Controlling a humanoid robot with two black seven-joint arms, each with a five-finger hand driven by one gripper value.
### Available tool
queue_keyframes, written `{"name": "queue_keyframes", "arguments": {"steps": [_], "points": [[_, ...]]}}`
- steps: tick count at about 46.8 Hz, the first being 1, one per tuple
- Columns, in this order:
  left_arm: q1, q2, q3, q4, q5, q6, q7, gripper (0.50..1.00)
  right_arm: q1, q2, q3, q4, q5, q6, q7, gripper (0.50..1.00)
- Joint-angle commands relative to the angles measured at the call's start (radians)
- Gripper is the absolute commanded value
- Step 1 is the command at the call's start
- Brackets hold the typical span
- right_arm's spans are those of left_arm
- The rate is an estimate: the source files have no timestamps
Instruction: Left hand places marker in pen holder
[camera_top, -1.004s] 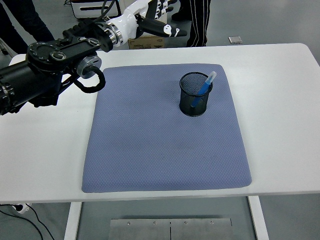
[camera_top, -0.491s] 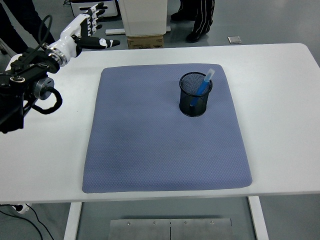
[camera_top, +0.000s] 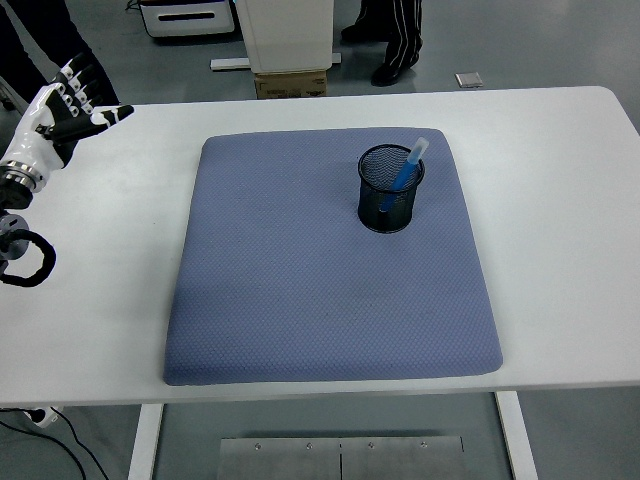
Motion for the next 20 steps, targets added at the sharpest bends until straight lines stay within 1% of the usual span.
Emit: {"name": "queue_keyframes", "arguments": {"steps": [1, 11, 20], "points": [[0.035, 0.013, -0.041, 0.001, 0.000, -0.002, 0.000, 1.000, 0.000, 0.000, 0.000, 0.000, 0.000, 0.000, 0.000, 1.000], [0.088, 0.018, -0.078, -0.001, -0.002, 0.006, 0.000, 1.000, 0.000, 0.000, 0.002, 0.001, 0.000, 0.001, -0.001, 1.000], [0.118, 0.037, -0.081, -0.001, -0.003, 0.010, 0.002, 1.000, -0.009, 0.000, 0.005, 0.008, 0.003, 0.003, -0.008, 1.000]]}}
